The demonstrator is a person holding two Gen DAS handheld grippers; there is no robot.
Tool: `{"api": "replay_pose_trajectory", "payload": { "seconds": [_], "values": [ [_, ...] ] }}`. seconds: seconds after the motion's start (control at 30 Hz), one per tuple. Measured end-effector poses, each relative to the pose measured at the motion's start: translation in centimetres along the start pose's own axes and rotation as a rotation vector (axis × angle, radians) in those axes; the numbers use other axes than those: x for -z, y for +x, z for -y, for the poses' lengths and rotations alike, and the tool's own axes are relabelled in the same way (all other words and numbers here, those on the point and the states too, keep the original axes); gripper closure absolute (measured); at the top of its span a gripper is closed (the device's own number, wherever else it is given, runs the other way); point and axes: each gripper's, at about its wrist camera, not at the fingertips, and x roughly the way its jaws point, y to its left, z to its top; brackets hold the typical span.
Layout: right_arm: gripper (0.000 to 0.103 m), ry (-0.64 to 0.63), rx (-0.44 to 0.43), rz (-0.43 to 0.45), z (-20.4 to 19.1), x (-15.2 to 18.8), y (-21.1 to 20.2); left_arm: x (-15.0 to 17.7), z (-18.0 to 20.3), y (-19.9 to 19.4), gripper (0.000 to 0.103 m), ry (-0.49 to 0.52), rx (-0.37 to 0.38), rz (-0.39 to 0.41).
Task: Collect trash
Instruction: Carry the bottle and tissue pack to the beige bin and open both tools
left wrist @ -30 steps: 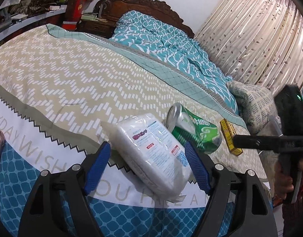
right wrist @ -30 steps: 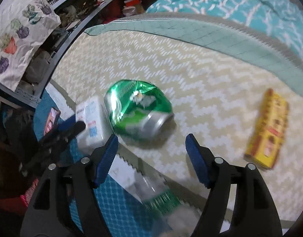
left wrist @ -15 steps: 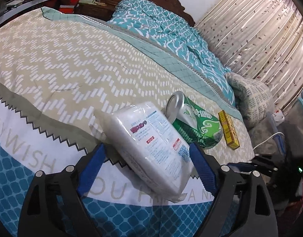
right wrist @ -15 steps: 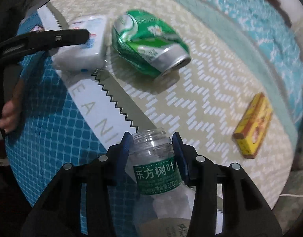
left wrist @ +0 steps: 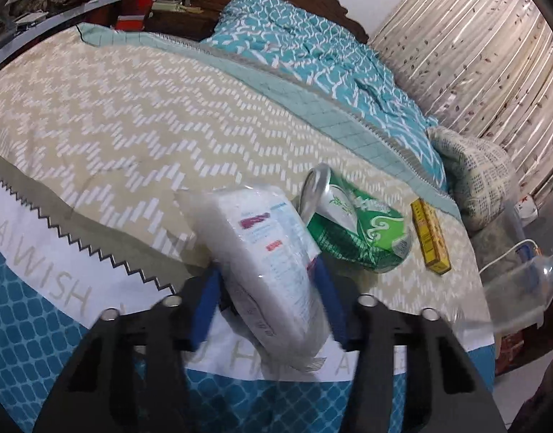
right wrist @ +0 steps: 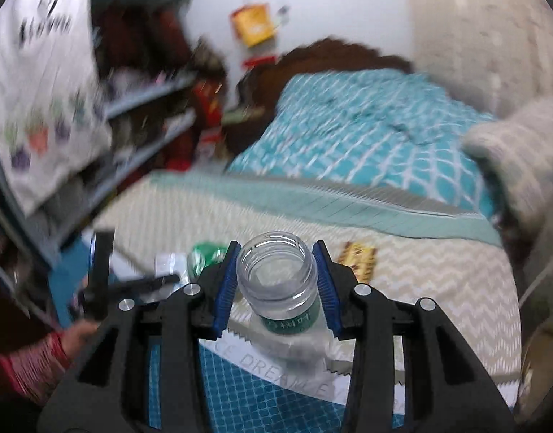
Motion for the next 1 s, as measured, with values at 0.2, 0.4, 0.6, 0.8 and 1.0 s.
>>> {"api": "replay_pose_trajectory", "payload": {
  "seconds": [0.2, 0.4, 0.6, 0.8, 1.0],
  "values": [
    [0.060, 0.139, 0.021, 0.079, 2.9, 1.0, -3.2, 0.5, 0.7, -4.6, 0.065, 0.003, 0.036, 0.087],
    [0.060, 0.174, 0.067, 0.128, 5.4, 1.4, -5.6, 0.6, 5.2, -8.8, 0.065, 0.098, 0.131, 0.144],
    [0.060, 0.198, 0.142, 0.114, 9.0, 3.1, -7.2, 2.4, 14.5, -6.0, 0.064, 0.290, 0.210, 0.042],
    [0.060, 0.233, 0.272, 0.158, 15.0, 3.7, -11.3, 4.3, 25.4, -1.8, 0.064, 0.468, 0.311, -0.060],
    [0.060, 0.238, 0.522, 0.193, 23.2, 4.2, -16.6, 7.0, 37.3, 1.6, 0.064, 0.618, 0.437, -0.133]
  ]
}}
